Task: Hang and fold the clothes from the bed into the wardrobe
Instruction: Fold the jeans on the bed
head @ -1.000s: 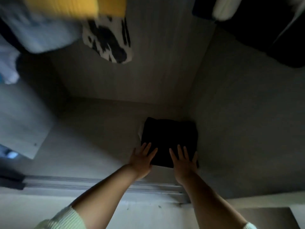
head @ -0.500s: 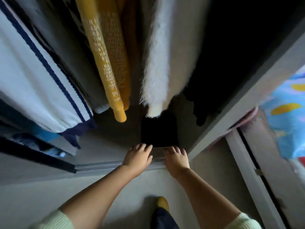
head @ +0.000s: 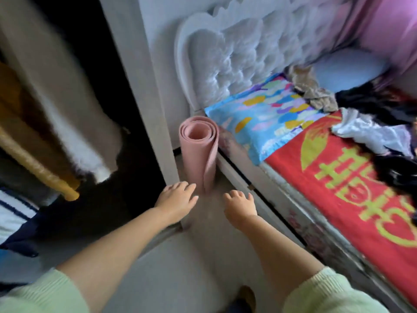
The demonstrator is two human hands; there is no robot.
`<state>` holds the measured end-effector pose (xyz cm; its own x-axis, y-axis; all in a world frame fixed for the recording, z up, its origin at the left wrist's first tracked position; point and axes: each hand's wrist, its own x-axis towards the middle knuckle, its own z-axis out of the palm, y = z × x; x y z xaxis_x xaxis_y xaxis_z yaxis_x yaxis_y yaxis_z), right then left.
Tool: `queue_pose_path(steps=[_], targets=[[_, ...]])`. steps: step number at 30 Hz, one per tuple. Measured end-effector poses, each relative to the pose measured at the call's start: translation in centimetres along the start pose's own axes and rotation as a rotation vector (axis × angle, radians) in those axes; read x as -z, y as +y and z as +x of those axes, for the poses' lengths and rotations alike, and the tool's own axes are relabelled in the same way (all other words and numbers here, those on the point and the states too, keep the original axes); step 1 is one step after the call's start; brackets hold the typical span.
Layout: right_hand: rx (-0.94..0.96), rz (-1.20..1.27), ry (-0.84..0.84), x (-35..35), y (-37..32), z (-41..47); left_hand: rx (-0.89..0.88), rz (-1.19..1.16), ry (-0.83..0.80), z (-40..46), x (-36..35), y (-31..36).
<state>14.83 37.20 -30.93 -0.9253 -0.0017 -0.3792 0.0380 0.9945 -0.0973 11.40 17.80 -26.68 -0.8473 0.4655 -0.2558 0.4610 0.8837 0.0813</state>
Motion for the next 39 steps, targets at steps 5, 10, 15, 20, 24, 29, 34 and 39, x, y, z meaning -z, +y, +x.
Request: queue_pose_path(steps=[5, 10, 15, 20, 24, 29, 34, 39], targets=[[-0.203, 0.032, 0.009, 1.7, 13.1, -3.9, -0.214, 0.059, 0.021, 6.5, 2.0, 11.7], [-0.419, 0.084, 0.007, 3.0, 28.5, -10.2, -0.408, 0.098, 0.005, 12.8, 2.9, 27.6], [-0.637, 0.130, 0.046, 3.1, 41.7, -17.1, -0.631, 0.137, 0.002, 16.6, 3.8, 42.9], [-0.783, 0.201, 0.041, 1.3, 49.7, -22.2, -0.728, 0.184, -0.085, 19.5, 2.3, 52.5], [-0.870, 0.247, 0.012, -0.7, 54.7, -25.4, -0.791, 0.213, -0.134, 22.1, 0.8, 59.1], [-0.983, 0.313, -0.020, -2.2, 61.2, -26.4, -0.876, 0.237, -0.169, 25.1, -0.7, 66.4], [-1.025, 0.412, -0.012, -2.2, 68.4, -23.8, -0.948, 0.251, -0.205, 31.6, -0.4, 74.5], [-1.119, 0.549, 0.013, -3.1, 74.5, -23.4, -1.014, 0.279, -0.256, 35.7, -1.5, 81.8]])
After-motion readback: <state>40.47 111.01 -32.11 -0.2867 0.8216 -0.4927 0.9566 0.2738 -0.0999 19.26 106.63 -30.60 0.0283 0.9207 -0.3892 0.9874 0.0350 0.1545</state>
